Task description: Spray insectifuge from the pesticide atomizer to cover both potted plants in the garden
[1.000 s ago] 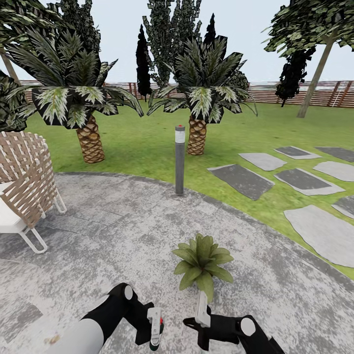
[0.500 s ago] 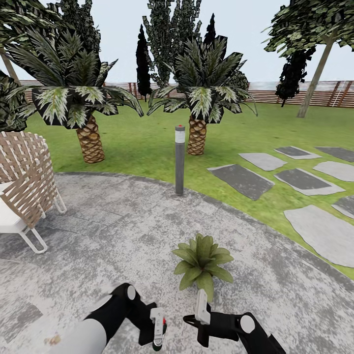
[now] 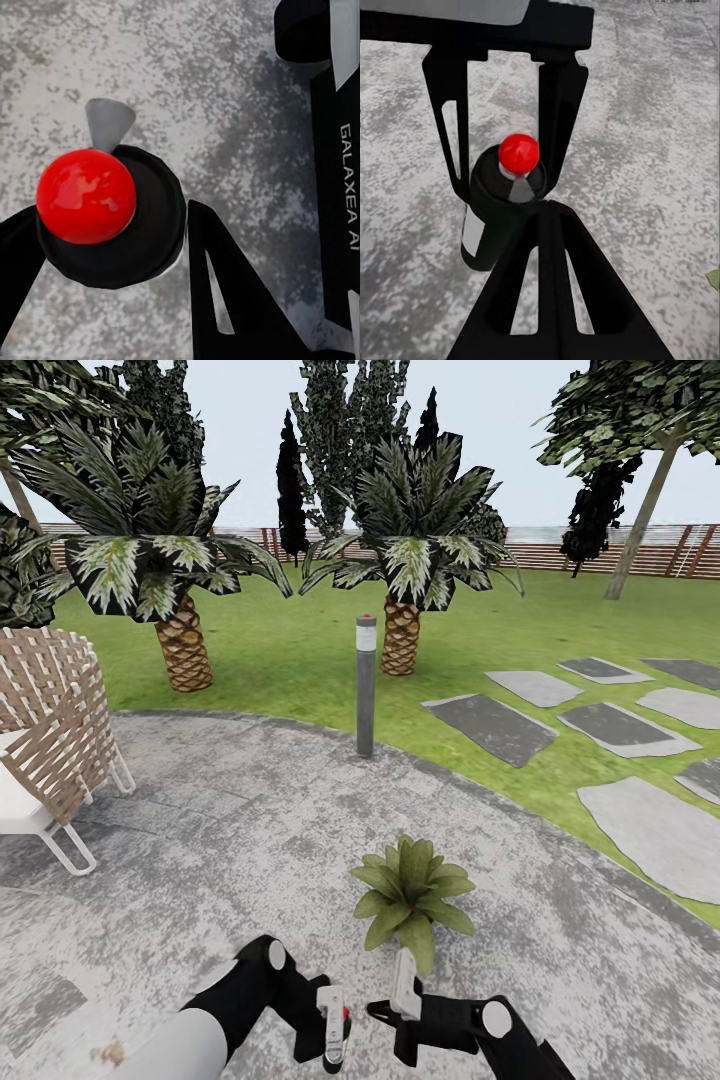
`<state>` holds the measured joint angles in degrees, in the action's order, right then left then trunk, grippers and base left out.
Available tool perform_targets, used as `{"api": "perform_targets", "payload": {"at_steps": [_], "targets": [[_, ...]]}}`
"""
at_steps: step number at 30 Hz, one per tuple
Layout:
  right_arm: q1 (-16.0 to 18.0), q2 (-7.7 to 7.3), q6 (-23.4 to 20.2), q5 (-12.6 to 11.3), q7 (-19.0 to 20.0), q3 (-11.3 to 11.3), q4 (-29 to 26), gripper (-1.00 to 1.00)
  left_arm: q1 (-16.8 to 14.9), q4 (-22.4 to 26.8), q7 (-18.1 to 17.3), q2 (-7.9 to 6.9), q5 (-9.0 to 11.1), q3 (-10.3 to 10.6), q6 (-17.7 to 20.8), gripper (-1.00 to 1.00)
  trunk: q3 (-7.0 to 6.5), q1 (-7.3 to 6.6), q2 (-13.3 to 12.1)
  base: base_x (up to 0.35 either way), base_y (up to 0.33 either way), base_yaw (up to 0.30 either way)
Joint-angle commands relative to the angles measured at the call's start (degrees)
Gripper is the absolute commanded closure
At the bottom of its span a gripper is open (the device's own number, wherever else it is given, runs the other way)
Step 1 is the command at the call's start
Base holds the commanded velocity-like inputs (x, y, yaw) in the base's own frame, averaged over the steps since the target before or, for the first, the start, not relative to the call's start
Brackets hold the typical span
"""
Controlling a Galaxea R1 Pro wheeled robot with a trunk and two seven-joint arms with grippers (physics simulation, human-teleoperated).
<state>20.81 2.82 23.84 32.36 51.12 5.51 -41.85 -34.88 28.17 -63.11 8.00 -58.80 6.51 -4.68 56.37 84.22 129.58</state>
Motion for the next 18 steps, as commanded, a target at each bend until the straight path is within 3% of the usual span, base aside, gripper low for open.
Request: {"api": "perform_targets", "payload": {"at_steps": [1,18], "targets": [[0.02,0.14,0.24,0.42,0.03,-0.06,-0.04,1.0,-0.02,0.09,-0.09,0.07,-0.41,-0.03,-0.49,1.0,0.05,-0.01,0.02,0.0,0.0,0.0],[0.02,0.35,0.24,0.42,0.03,-0.06,0.1,1.0,-0.02,0.05,-0.34,0.78,0.08,-0.17,-1.04,1.0,0.05,-0.01,0.02,0.0,0.0,0.0]]}}
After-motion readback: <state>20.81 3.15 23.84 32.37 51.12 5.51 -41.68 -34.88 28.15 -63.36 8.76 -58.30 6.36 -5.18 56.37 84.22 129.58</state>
